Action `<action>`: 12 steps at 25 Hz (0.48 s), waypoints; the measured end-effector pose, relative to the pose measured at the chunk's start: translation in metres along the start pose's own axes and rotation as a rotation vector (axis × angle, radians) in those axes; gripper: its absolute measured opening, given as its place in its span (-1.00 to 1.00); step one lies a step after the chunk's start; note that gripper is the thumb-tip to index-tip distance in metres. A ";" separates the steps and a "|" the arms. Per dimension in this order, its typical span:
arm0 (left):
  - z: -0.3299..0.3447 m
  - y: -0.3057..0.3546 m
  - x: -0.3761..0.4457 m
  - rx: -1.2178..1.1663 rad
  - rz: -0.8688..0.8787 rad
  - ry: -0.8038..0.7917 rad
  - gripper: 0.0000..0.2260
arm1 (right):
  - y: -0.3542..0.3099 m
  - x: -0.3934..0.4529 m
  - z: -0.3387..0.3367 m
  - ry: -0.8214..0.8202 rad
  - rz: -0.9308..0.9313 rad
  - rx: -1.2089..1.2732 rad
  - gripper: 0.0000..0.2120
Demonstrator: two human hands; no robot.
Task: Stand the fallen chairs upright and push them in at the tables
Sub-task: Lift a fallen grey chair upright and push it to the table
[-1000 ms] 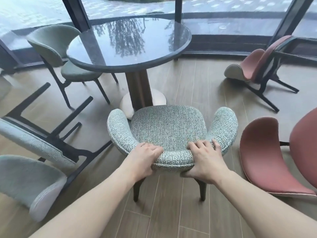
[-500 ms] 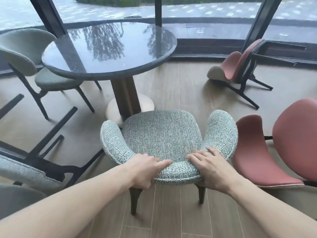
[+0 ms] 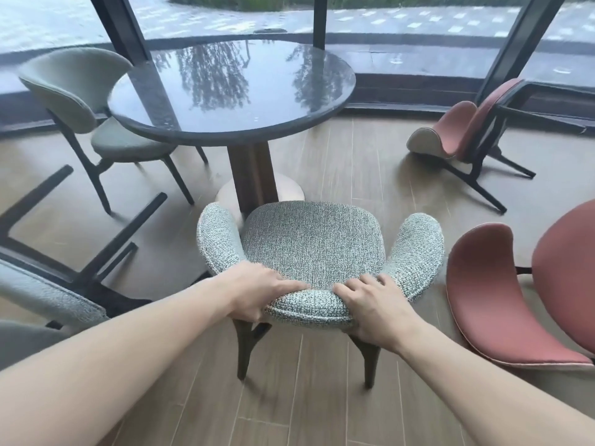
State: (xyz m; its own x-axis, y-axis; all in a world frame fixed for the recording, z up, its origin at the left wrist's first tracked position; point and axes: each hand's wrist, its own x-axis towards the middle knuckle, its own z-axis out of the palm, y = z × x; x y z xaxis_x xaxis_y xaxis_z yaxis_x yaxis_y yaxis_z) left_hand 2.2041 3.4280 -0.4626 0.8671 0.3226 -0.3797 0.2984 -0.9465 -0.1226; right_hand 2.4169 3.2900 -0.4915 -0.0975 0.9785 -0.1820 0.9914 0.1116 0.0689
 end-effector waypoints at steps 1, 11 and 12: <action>0.003 -0.009 -0.004 0.026 -0.011 -0.017 -0.14 | -0.008 0.009 0.001 0.003 -0.003 0.017 -0.46; 0.003 -0.014 -0.002 0.060 -0.164 -0.070 -0.56 | -0.003 0.030 -0.002 -0.021 -0.088 0.016 -0.40; 0.002 -0.013 -0.002 0.061 -0.179 -0.064 -0.56 | -0.002 0.030 -0.002 -0.019 -0.088 0.013 -0.40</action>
State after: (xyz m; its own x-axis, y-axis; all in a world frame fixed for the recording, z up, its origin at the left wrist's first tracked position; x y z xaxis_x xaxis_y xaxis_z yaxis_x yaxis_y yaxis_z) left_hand 2.1978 3.4394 -0.4616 0.7746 0.4861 -0.4046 0.4187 -0.8736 -0.2482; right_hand 2.4114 3.3192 -0.4952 -0.1827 0.9615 -0.2052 0.9801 0.1945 0.0387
